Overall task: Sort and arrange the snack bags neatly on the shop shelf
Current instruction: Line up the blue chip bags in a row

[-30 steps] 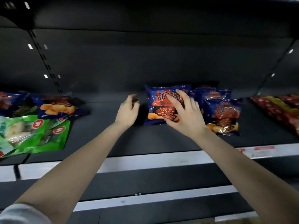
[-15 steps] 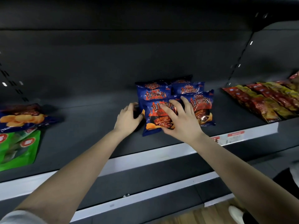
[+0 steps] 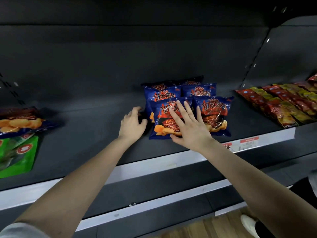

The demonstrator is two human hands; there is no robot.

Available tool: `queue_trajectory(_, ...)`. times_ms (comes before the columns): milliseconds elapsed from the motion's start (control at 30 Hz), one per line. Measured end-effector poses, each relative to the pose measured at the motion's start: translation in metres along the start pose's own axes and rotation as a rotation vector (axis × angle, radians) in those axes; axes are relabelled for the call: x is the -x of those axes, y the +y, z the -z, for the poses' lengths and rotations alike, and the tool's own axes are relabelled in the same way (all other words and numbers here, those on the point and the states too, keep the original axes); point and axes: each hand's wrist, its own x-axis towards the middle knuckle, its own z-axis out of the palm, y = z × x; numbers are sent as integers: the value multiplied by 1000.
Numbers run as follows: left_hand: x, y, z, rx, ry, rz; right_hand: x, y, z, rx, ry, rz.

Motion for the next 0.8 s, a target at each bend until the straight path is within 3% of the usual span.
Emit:
queue_trajectory(367, -6, -3, 2, -41, 46, 16, 4, 6, 9, -131, 187, 45)
queue_trajectory(600, -12, 0, -4, -85, 61, 27, 9, 36, 16, -120, 266, -240)
queue_trajectory(800, -12, 1, -8, -150, 27, 33, 13, 47, -2, -148, 106, -415)
